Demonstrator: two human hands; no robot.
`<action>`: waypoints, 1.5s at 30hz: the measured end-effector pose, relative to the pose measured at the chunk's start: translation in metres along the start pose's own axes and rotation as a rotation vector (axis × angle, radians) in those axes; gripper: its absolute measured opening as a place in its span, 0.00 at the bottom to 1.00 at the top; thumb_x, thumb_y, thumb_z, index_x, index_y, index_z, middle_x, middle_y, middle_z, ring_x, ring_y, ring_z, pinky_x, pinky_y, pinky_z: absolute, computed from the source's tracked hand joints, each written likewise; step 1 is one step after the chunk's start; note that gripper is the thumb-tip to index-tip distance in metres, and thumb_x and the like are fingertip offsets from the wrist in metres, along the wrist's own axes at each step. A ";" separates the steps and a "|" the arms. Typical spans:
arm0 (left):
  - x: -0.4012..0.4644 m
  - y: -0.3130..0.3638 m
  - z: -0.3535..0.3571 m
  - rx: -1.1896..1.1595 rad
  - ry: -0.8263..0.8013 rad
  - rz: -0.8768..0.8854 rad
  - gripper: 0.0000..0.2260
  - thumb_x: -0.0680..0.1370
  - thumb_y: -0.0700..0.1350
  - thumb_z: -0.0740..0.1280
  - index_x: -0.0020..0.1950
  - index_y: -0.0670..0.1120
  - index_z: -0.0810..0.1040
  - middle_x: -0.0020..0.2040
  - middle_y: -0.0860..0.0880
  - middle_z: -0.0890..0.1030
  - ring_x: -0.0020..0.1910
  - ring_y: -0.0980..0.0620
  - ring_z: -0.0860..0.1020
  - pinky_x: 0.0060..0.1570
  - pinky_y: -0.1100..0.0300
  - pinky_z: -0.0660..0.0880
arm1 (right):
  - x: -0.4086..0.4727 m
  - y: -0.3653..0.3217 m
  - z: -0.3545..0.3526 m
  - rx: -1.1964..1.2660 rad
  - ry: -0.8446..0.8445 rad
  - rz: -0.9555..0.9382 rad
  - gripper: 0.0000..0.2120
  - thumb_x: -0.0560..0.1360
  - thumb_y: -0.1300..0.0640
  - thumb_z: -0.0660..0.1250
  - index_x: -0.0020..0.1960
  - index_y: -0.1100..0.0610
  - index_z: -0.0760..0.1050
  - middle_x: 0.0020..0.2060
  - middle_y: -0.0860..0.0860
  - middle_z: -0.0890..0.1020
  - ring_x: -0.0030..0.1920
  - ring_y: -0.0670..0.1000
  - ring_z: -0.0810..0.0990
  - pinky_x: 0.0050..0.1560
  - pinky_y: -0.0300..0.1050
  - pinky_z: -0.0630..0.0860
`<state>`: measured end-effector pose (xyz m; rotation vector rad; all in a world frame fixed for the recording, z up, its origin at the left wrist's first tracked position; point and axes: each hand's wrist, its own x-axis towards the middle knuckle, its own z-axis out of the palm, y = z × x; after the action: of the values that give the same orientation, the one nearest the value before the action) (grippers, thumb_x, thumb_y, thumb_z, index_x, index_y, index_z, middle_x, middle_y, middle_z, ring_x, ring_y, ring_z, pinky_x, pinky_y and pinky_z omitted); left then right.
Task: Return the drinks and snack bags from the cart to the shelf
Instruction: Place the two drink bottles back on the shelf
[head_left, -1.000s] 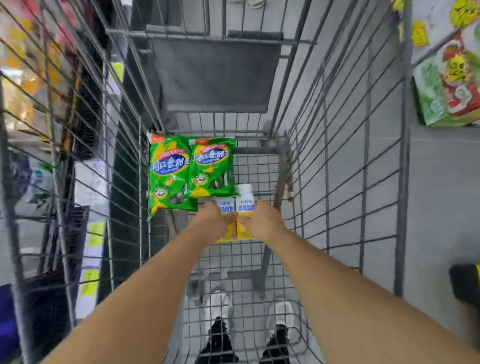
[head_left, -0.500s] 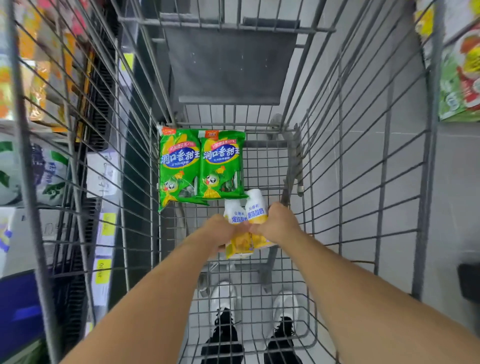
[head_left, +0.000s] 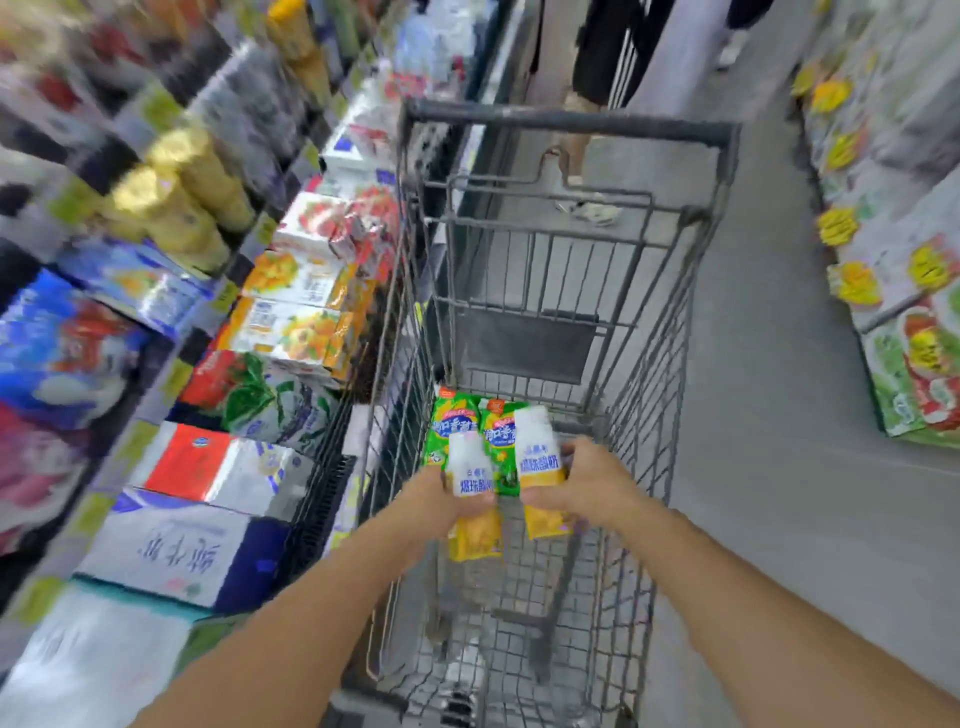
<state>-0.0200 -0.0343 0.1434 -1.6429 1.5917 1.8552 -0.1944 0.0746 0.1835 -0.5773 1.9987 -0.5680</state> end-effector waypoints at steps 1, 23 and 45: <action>-0.028 0.014 -0.009 -0.039 0.047 0.041 0.24 0.65 0.53 0.81 0.54 0.45 0.76 0.51 0.46 0.85 0.52 0.46 0.84 0.55 0.44 0.80 | -0.014 -0.018 -0.009 -0.011 0.003 -0.056 0.21 0.65 0.60 0.81 0.51 0.56 0.73 0.42 0.49 0.81 0.36 0.47 0.79 0.26 0.32 0.73; -0.558 -0.162 -0.166 -0.367 1.112 0.310 0.21 0.68 0.53 0.78 0.54 0.45 0.76 0.46 0.46 0.84 0.39 0.54 0.82 0.32 0.62 0.80 | -0.431 -0.252 0.174 -0.355 -0.421 -1.166 0.31 0.61 0.54 0.82 0.59 0.53 0.72 0.47 0.44 0.81 0.43 0.40 0.79 0.39 0.31 0.75; -0.951 -0.634 -0.095 -0.766 1.726 -0.016 0.21 0.72 0.48 0.78 0.59 0.46 0.72 0.54 0.49 0.81 0.51 0.52 0.80 0.44 0.59 0.79 | -0.891 -0.126 0.580 -0.508 -1.112 -1.572 0.31 0.61 0.56 0.84 0.58 0.53 0.72 0.49 0.46 0.80 0.43 0.42 0.79 0.36 0.35 0.73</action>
<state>0.8387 0.5975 0.5657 -4.0869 0.8818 0.6565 0.7315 0.4242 0.5914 -2.1881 0.2888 -0.3841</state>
